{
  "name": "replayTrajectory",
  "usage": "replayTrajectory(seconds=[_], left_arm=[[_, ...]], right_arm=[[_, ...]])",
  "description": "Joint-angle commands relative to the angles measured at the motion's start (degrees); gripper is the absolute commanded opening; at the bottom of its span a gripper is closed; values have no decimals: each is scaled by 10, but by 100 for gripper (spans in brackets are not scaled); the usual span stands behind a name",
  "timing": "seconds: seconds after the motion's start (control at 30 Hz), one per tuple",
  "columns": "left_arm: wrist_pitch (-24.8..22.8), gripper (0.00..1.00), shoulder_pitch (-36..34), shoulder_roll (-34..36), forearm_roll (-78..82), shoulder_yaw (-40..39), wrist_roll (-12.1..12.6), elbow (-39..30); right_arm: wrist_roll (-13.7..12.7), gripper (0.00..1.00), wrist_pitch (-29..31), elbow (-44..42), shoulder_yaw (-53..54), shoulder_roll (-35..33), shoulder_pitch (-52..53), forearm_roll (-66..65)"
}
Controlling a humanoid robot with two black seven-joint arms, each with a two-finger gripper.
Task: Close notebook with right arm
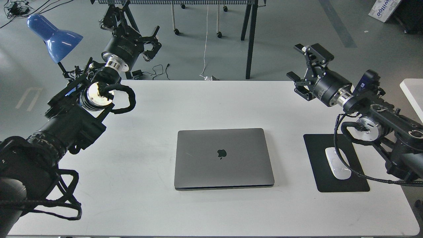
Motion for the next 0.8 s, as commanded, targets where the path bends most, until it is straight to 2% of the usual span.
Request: replayTrajectory(seconds=[0.0,0.2,0.33,0.47,0.77], left_arm=[[0,100,0,0,0,0,0,0],[0,100,0,0,0,0,0,0],[0,100,1,0,-1,-1,-1,0],[0,100,0,0,0,0,-1,0],[0,100,0,1,-1,0,-1,0]], right_arm=[[1,100,4,-18,76,6,-6,48],[-9,100,1,-25,88,7,-7,205],[-12,100,0,-90,90,35,-2,283],[-5,100,0,-122,91,69,2,285],[-9,100,19,-119,80,65,18,284]])
